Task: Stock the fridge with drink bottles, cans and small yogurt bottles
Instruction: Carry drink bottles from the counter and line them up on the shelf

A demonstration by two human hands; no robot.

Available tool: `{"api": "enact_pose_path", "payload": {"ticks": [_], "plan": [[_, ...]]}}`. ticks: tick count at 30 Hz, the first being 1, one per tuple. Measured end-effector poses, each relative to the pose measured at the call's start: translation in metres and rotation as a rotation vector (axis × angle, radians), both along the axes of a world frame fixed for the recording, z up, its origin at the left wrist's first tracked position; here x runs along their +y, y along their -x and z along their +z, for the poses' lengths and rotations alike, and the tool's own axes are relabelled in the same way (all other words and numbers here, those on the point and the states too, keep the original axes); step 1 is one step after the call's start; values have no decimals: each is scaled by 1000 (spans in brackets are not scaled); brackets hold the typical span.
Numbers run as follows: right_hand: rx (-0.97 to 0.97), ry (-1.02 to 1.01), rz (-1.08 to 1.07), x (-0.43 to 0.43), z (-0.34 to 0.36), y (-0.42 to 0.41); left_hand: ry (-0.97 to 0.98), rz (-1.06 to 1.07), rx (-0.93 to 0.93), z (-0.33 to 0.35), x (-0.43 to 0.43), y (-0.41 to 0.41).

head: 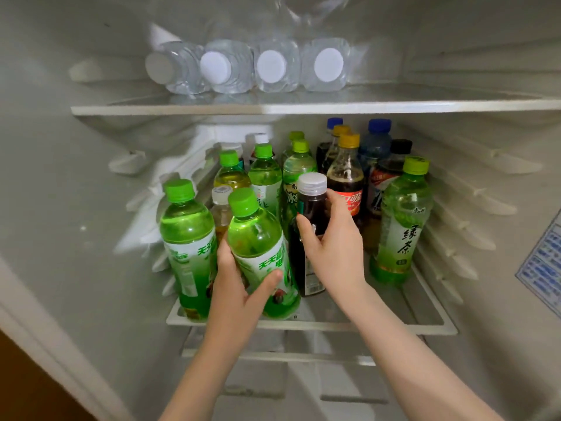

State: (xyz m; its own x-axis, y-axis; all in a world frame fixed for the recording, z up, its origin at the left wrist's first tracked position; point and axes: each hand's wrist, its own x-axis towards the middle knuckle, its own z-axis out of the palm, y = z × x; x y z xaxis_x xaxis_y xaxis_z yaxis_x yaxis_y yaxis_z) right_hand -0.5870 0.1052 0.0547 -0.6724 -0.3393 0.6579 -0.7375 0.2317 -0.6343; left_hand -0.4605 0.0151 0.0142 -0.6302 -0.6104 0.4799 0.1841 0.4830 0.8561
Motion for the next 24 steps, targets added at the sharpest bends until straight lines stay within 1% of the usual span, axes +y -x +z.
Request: {"api": "enact_pose_path", "payload": {"ticks": [4,10,13,16,20,24], "plan": [[-24,15,32,-10,0,5,-14,0,-13,-1,-1,-1],[-116,21,164,2,-4,8,-5,7,-11,-1,-3,1],[-112,131,142,18,-11,4,16,3,-25,-2,-4,5],[-176,273,148,34,-13,0,41,-12,-65,0,-3,11],[-219,308,220,46,-2,-3,75,-19,-103,3,-2,14],[-202,317,261,48,14,-6,108,-52,-160,2,-1,8]]}}
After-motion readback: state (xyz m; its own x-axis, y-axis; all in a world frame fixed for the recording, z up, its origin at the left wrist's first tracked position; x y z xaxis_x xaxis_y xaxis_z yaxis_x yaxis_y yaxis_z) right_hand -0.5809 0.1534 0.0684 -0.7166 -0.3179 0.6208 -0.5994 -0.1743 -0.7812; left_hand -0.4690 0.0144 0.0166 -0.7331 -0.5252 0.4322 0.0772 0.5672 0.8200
